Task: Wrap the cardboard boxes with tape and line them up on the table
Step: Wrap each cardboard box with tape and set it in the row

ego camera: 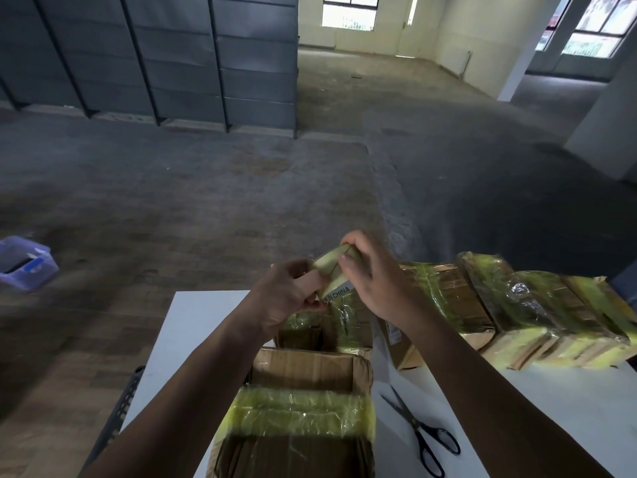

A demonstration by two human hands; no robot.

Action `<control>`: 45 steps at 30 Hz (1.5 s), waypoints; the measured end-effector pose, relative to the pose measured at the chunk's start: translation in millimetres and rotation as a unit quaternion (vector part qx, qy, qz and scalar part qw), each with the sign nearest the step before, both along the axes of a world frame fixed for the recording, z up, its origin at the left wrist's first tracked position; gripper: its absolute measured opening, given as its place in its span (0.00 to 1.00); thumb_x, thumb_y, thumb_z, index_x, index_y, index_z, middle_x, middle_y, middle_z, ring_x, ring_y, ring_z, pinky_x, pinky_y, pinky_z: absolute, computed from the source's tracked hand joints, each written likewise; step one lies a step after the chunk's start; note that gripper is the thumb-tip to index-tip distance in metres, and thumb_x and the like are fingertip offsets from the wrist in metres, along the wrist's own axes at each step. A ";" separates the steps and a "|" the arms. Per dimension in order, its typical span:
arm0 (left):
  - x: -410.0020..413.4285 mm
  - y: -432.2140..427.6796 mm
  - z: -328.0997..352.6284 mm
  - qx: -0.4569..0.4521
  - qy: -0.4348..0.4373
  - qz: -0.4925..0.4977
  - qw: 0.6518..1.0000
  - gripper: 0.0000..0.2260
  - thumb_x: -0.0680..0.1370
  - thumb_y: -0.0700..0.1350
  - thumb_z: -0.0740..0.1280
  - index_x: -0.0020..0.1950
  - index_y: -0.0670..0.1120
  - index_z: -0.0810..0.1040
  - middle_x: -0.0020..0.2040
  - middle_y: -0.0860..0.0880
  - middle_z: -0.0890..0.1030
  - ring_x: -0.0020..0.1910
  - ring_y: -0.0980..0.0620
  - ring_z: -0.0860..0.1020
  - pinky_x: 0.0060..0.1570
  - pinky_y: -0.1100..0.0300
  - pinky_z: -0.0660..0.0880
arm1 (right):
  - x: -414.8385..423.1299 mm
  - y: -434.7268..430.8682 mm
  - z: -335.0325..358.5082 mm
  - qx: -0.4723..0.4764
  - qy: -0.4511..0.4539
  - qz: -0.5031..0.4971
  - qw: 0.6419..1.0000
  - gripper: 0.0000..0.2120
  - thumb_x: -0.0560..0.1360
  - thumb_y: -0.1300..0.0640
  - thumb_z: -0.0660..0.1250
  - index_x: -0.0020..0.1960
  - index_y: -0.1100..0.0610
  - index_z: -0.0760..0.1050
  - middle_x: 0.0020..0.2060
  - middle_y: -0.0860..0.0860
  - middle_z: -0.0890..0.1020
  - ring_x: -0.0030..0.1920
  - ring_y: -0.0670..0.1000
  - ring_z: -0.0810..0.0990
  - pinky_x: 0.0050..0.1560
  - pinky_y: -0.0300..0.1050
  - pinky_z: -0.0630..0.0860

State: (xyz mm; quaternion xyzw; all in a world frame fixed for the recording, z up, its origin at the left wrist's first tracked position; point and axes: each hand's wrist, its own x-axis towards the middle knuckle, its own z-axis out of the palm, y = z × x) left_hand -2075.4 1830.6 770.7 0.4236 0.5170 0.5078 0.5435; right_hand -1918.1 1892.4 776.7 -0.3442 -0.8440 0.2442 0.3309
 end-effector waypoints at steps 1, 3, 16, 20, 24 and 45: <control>-0.2 -0.3 -0.1 0.001 -0.005 -0.002 1.000 0.06 0.78 0.36 0.66 0.40 0.41 0.78 0.30 0.49 0.71 0.29 0.55 0.72 0.36 0.62 0.78 | 0.1 0.0 -0.3 0.000 0.000 0.002 1.000 0.02 0.81 0.57 0.61 0.52 0.55 0.70 0.44 0.50 0.70 0.43 0.46 0.70 0.41 0.35 0.66; -0.3 -0.4 -0.7 0.003 -0.009 -0.005 1.000 0.06 0.78 0.36 0.65 0.41 0.41 0.78 0.29 0.50 0.71 0.29 0.56 0.72 0.36 0.62 0.78 | -0.1 0.3 -0.3 0.000 0.003 0.006 1.000 0.01 0.80 0.57 0.61 0.51 0.53 0.69 0.44 0.50 0.70 0.42 0.46 0.69 0.41 0.33 0.65; -2.8 2.1 -2.4 0.009 -0.022 -0.018 1.000 0.05 0.73 0.43 0.72 0.40 0.44 0.80 0.29 0.53 0.74 0.31 0.59 0.75 0.41 0.58 0.79 | -3.1 0.5 4.2 -0.004 0.004 -0.002 1.000 0.01 0.80 0.58 0.61 0.51 0.55 0.70 0.46 0.52 0.71 0.44 0.48 0.70 0.43 0.35 0.66; -2.2 3.8 -3.8 0.002 -0.019 -0.008 1.000 0.04 0.76 0.40 0.70 0.41 0.43 0.79 0.30 0.53 0.74 0.30 0.59 0.75 0.41 0.59 0.80 | -2.9 -0.7 5.3 -0.004 -0.005 -0.004 1.000 0.04 0.80 0.58 0.61 0.53 0.58 0.71 0.46 0.52 0.71 0.45 0.48 0.70 0.44 0.38 0.67; -3.6 2.3 -3.0 0.000 -0.009 -0.010 1.000 0.05 0.77 0.37 0.67 0.42 0.43 0.79 0.32 0.52 0.75 0.31 0.59 0.77 0.38 0.62 0.78 | -3.9 -1.1 5.0 -0.013 0.003 -0.001 1.000 0.03 0.80 0.58 0.61 0.52 0.57 0.70 0.46 0.52 0.71 0.45 0.49 0.70 0.44 0.39 0.67; 0.5 4.2 -4.3 -0.002 -0.015 0.007 1.000 0.03 0.75 0.35 0.68 0.43 0.40 0.76 0.34 0.50 0.74 0.30 0.59 0.77 0.38 0.61 0.78 | -6.3 -2.6 6.5 0.000 -0.011 -0.008 1.000 0.06 0.80 0.60 0.62 0.53 0.62 0.72 0.46 0.55 0.72 0.46 0.50 0.70 0.45 0.40 0.65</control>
